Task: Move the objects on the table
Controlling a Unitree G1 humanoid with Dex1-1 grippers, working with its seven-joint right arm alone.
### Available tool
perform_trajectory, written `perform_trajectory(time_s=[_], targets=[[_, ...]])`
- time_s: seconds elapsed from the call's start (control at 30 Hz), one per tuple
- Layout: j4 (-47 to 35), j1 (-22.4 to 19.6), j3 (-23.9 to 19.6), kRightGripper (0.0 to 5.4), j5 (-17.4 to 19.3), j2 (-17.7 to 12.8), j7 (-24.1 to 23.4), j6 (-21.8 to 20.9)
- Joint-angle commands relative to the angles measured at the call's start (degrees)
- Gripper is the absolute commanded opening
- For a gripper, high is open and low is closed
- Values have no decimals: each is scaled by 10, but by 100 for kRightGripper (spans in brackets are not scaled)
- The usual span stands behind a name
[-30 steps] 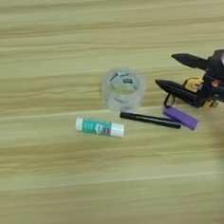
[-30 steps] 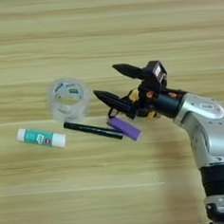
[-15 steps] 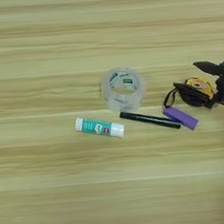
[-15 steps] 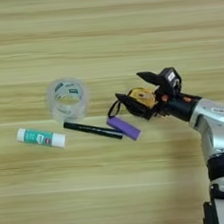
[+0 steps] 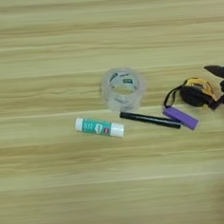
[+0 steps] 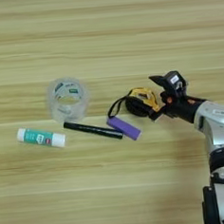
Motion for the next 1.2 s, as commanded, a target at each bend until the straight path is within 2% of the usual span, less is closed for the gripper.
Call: perform_trajectory(time_s=[0.03, 0.6, 1.03, 1.2], targets=[[5, -47, 2, 538, -13, -33, -22, -17], [78, -73, 24, 538, -48, -14, -57, 8], [97, -85, 23, 538, -48, -4, -79, 4], [99, -86, 23, 487, -48, -3, -79, 2]])
